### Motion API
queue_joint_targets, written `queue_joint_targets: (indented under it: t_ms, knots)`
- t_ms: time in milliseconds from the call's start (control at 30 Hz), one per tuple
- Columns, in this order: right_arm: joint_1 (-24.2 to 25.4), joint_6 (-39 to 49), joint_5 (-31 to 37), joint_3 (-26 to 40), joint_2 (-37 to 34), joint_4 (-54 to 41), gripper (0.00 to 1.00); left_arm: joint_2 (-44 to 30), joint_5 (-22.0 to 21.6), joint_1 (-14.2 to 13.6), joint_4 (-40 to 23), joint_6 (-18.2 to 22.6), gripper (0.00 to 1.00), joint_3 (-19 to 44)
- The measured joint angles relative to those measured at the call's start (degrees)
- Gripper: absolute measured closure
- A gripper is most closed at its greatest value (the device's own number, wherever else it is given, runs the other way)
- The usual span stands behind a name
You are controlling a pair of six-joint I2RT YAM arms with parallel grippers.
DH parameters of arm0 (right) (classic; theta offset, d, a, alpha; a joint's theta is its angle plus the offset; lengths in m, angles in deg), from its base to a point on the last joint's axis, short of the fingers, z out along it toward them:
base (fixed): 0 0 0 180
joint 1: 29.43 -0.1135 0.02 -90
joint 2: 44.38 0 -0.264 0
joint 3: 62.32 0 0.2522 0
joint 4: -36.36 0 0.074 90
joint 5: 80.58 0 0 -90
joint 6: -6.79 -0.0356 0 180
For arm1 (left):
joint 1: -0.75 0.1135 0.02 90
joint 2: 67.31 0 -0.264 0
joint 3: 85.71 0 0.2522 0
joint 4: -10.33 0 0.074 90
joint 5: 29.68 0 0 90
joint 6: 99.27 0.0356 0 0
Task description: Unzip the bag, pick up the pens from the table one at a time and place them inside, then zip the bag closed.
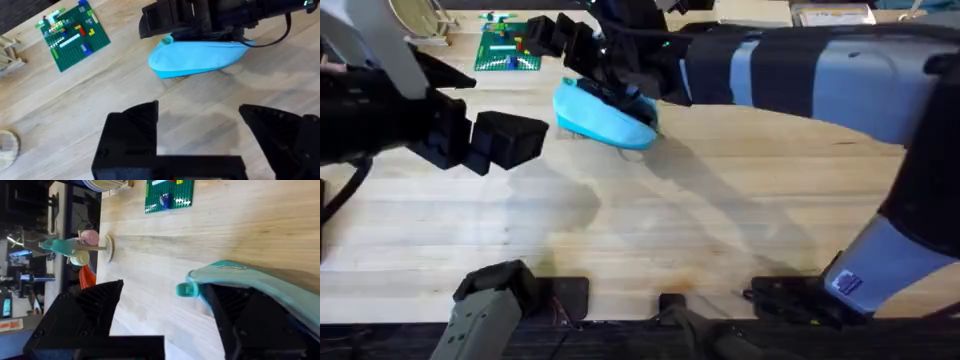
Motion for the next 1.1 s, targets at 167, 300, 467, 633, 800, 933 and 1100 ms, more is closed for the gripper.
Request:
queue_joint_targets:
  t_ms: [167, 300, 467, 633, 800, 933, 1100]
  knots:
    - [0.29, -0.32, -1.92, 0.00, 0.00, 0.96, 0.004, 0.01, 0.00, 0.00, 0.00, 0.00, 0.005, 0.00]
    - [0.42, -0.50, -3.92, -0.01, 0.00, 3.29, 0.004, 0.01, -0.02, 0.00, 0.00, 0.01, 0.006, 0.00]
    - [0.42, -0.85, -5.43, 0.00, 0.13, 5.19, 0.004, 0.00, -0.02, 0.00, 0.00, 0.00, 0.005, 0.00]
    - [0.42, -0.85, -6.64, 0.00, 0.14, 7.99, 0.004, 0.00, -0.02, 0.00, 0.00, 0.00, 0.005, 0.00]
    - [0.42, -0.85, -7.29, 0.00, 0.15, 8.93, 0.004, 0.02, -0.02, 0.00, 0.00, 0.00, 0.004, 0.00]
    - [0.42, 0.91, -7.40, 0.01, 0.43, 9.30, 0.004, 0.00, -0.02, 0.00, 0.00, 0.00, 0.005, 0.00]
    - [0.57, 5.43, -7.40, 0.80, 1.68, 8.38, 0.004, 0.02, -0.02, 0.00, 0.00, 0.00, 0.005, 0.00]
